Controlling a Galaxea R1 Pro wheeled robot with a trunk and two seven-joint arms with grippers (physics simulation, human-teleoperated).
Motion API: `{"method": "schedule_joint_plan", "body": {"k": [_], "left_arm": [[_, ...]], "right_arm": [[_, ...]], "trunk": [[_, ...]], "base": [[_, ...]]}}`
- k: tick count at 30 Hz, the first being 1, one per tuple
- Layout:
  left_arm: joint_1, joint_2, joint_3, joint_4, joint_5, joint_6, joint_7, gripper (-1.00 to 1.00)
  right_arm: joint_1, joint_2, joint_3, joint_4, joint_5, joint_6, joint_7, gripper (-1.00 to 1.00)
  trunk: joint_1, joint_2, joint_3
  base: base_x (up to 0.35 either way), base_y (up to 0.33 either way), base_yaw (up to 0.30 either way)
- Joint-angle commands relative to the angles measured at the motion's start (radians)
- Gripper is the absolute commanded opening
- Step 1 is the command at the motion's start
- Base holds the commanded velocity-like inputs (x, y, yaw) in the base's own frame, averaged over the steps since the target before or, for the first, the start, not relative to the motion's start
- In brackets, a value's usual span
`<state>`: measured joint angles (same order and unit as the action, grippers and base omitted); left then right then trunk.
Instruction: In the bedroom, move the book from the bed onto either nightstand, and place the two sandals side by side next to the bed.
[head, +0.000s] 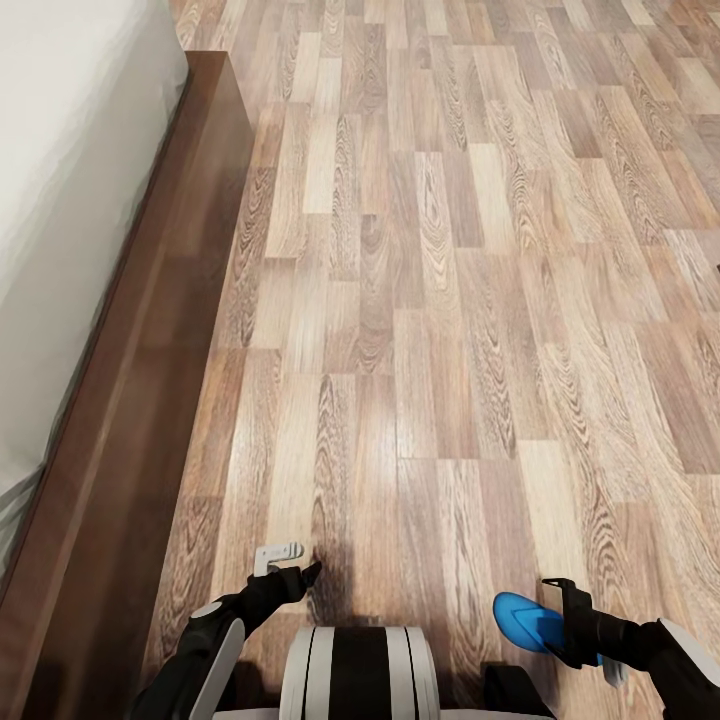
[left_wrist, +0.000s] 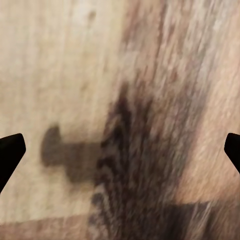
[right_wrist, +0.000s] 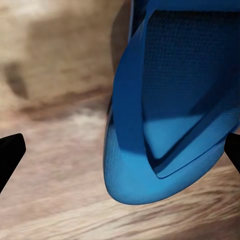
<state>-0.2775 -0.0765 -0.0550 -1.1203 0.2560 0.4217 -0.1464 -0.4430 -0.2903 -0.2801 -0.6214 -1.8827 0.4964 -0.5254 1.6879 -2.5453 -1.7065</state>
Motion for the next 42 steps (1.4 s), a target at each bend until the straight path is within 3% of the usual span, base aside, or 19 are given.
{"method": "schedule_joint_plan", "body": {"k": [1, 13, 18, 42], "left_arm": [[0.000, 0.000, 0.001, -0.001, 0.006, 0.006, -0.001, 1.00], [0.000, 0.000, 0.001, -0.001, 0.006, 0.006, -0.001, 1.00], [0.000, -0.001, 0.001, -0.001, 0.006, 0.006, -0.001, 1.00], [0.000, 0.000, 0.001, -0.001, 0.006, 0.006, -0.001, 1.00]], "right_arm": [[0.000, 0.000, -0.004, -0.001, -0.006, 0.002, -0.008, 1.00], [0.000, 0.000, -0.004, -0.001, -0.006, 0.002, -0.008, 1.00], [0.000, 0.000, -0.004, -0.001, -0.006, 0.002, -0.008, 1.00], [0.000, 0.000, -0.004, -0.001, -0.006, 0.002, -0.008, 1.00]], "trunk": [[0.000, 0.000, -0.001], [0.000, 0.000, -0.001], [0.002, -0.001, -0.020], [0.002, -0.001, -0.020]], "base": [[0.000, 0.000, 0.000], [0.000, 0.000, 0.000], [0.000, 0.000, 0.000], [0.000, 0.000, 0.000]]}}
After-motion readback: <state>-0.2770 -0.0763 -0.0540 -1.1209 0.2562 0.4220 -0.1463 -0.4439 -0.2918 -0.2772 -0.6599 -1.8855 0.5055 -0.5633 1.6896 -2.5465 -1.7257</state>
